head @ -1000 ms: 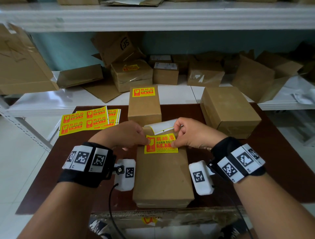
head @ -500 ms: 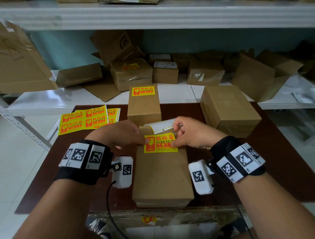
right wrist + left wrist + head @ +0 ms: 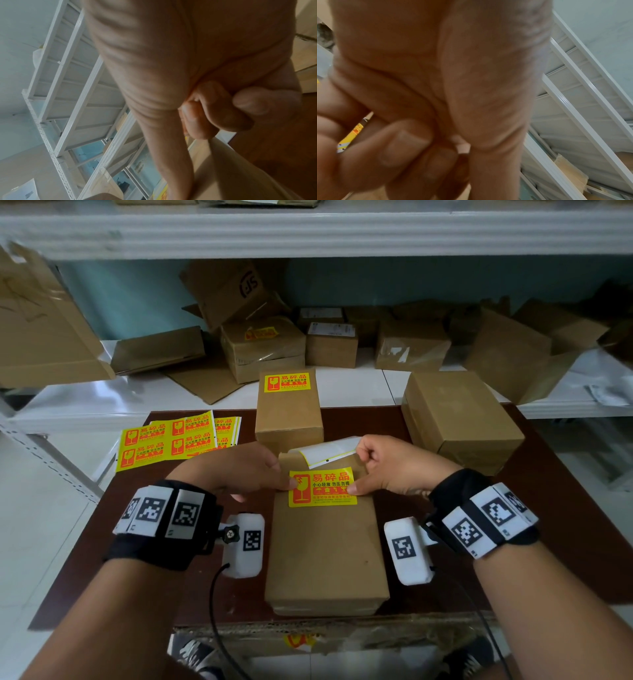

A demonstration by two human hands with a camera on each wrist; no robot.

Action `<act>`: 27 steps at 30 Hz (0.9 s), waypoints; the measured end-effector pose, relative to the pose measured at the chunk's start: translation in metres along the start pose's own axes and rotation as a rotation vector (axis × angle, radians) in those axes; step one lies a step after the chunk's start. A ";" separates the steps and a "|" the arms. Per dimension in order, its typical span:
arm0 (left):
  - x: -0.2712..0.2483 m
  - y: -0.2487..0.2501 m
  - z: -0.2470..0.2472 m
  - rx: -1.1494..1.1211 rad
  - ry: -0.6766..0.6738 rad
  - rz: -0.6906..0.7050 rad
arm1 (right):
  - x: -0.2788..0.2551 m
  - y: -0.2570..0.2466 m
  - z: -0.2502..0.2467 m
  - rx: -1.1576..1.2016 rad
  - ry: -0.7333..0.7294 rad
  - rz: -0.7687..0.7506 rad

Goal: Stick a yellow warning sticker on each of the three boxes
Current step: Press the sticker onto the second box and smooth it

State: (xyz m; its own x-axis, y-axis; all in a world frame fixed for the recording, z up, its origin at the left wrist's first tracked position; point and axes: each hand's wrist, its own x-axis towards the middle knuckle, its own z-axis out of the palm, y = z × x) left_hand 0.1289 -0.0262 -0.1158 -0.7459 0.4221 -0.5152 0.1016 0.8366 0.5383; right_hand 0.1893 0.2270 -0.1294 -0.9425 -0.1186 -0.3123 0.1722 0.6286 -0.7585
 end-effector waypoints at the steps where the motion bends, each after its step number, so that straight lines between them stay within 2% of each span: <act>1: 0.000 0.000 0.000 -0.007 0.001 0.001 | 0.000 0.001 -0.001 0.007 -0.003 0.006; 8: -0.003 -0.003 0.002 0.044 -0.032 -0.040 | -0.004 0.010 -0.007 -0.067 0.042 0.151; 12: -0.006 -0.002 0.010 -0.014 -0.116 -0.065 | -0.011 0.012 -0.004 0.015 -0.070 0.201; 15: -0.006 -0.001 0.009 -0.054 -0.124 -0.032 | -0.012 0.015 -0.002 0.082 -0.138 0.182; 20: -0.015 -0.003 -0.004 -0.176 -0.192 0.064 | -0.017 0.008 -0.009 0.197 -0.110 0.126; 27: -0.034 0.000 -0.021 -0.359 -0.061 0.260 | -0.030 -0.004 -0.030 0.390 0.007 -0.008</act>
State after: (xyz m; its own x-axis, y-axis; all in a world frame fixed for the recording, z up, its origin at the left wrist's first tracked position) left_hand 0.1399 -0.0482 -0.0845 -0.6849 0.6309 -0.3645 0.0377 0.5303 0.8470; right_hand 0.2078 0.2513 -0.0998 -0.9458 -0.1164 -0.3030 0.2599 0.2880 -0.9217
